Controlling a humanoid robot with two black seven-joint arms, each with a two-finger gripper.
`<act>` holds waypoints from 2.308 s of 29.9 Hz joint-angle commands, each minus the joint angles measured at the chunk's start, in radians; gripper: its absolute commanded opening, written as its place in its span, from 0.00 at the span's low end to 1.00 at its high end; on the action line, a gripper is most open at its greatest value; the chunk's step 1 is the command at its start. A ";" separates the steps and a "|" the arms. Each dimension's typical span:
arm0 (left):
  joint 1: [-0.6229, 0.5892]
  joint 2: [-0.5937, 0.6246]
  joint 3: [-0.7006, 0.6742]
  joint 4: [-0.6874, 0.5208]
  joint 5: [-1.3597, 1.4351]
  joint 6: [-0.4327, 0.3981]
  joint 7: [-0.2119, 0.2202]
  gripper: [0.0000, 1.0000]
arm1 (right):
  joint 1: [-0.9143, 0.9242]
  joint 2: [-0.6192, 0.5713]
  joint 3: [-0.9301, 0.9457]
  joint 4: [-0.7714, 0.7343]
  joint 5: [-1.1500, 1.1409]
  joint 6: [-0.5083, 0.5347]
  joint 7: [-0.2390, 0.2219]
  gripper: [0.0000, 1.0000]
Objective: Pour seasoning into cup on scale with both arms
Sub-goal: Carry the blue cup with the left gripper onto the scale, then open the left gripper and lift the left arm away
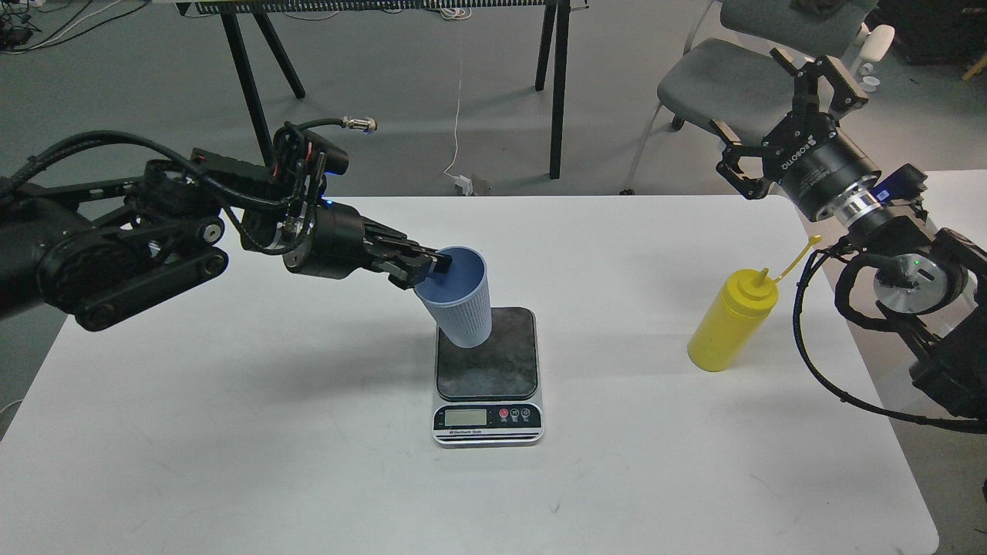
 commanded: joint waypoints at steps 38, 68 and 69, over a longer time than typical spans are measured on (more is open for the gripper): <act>0.009 -0.252 0.038 0.220 -0.008 0.009 0.000 0.14 | -0.001 0.003 -0.009 0.000 0.000 0.000 0.000 0.99; -0.072 -0.023 -0.241 0.202 -0.603 -0.078 0.000 0.69 | -0.066 -0.086 0.081 -0.013 0.183 0.000 -0.016 0.99; -0.069 -0.016 -0.291 0.210 -0.699 -0.078 0.000 0.74 | -0.079 -0.124 0.078 -0.013 0.260 0.000 -0.023 0.99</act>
